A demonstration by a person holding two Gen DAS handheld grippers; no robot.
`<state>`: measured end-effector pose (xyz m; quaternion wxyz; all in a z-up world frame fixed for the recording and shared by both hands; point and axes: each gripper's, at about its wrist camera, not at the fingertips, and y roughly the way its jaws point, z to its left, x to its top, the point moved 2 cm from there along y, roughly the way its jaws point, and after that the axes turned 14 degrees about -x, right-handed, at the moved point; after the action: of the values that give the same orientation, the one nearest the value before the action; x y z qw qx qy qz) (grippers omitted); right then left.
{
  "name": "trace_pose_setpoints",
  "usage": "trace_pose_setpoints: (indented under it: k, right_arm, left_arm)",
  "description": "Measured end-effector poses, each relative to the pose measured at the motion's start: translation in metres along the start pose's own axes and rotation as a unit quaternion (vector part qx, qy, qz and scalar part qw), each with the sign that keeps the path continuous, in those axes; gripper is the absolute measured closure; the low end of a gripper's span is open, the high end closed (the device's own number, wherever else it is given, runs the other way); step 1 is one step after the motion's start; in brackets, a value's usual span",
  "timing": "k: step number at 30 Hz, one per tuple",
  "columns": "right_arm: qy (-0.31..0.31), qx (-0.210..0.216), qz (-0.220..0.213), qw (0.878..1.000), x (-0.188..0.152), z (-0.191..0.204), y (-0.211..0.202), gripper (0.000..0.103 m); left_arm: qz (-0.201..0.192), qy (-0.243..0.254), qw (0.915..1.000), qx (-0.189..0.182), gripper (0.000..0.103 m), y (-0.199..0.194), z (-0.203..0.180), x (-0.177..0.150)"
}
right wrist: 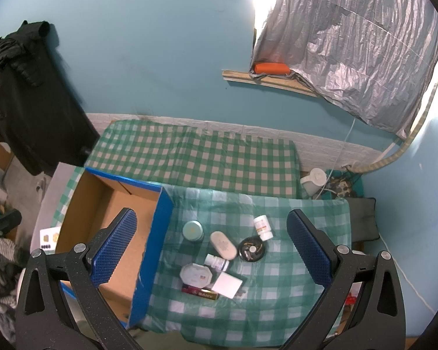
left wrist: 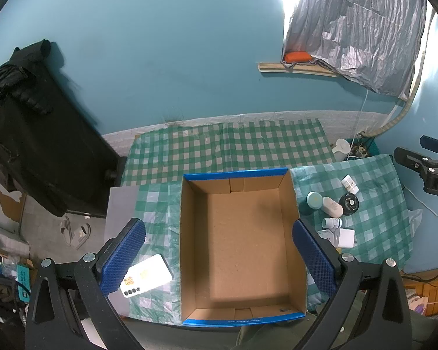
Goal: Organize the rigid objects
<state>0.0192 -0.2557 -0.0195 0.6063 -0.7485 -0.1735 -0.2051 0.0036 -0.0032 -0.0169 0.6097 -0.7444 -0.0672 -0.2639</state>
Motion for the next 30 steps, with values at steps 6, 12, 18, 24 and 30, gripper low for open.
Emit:
trace_pose_setpoints:
  k: [6, 12, 18, 24, 30]
  right_arm:
    - [0.000, -0.001, 0.001, 1.000, -0.0005, 0.0004, -0.0003, 0.001]
    - [0.002, 0.000, 0.002, 1.000, -0.0060, -0.0012, -0.0019, 0.001]
    - [0.003, 0.000, 0.003, 1.000, -0.0089, -0.0026, -0.0035, 0.001]
    - [0.001, -0.001, 0.004, 1.000, -0.0063, -0.0017, -0.0024, 0.001]
    - [0.001, -0.001, 0.005, 1.000, -0.0080, -0.0021, -0.0023, 0.001]
  left_arm:
    - [0.001, -0.001, 1.0000, -0.001, 0.002, -0.0005, 0.0001, 0.0003]
    - [0.000, 0.000, 1.0000, -0.001, 0.002, -0.0011, -0.0001, -0.0002]
    - [0.000, -0.001, 1.0000, 0.000, 0.002, -0.0009, -0.0008, -0.0005]
    - [0.000, -0.001, 1.0000, 0.000, 0.002, -0.0010, -0.0015, -0.0005]
    - [0.000, -0.001, 1.0000, 0.000, 0.002, -0.0011, -0.0018, -0.0008]
